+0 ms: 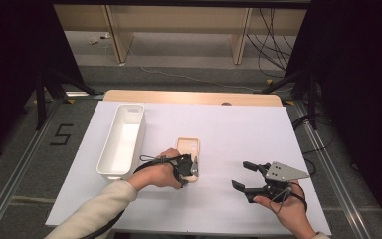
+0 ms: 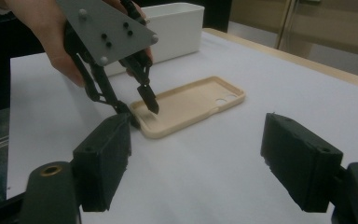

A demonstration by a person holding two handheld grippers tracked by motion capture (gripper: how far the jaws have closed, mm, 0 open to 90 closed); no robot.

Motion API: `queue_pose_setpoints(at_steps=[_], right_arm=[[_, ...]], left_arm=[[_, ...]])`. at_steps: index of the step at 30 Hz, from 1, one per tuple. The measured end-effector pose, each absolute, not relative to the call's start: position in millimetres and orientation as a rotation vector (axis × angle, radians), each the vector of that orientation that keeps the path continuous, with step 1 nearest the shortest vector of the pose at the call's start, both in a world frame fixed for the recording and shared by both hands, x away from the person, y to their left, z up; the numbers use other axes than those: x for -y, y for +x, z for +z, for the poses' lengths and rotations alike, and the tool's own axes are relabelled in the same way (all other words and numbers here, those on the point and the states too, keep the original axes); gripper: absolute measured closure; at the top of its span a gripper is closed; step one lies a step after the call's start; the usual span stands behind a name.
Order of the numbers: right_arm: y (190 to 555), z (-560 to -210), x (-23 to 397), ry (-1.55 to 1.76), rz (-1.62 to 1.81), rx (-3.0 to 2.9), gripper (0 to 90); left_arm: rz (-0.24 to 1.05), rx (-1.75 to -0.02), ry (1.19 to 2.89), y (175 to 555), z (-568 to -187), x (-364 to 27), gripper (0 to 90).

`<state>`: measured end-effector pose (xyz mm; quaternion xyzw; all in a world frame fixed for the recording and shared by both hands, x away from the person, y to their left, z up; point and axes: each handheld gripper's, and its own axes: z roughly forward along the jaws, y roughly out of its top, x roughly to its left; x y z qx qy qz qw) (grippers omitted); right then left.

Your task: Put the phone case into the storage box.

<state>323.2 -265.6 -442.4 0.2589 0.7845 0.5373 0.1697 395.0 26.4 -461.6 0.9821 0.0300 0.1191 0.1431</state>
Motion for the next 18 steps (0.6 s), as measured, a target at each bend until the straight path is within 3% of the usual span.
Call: queue_pose_setpoints(at_steps=[18], right_arm=[[324.5, -445.6, 263.6, 0.727, 1.550, -2.242, 25.6]], left_arm=[[0.312, -0.016, 2.854, 392.7, -461.9, -21.6, 74.1]])
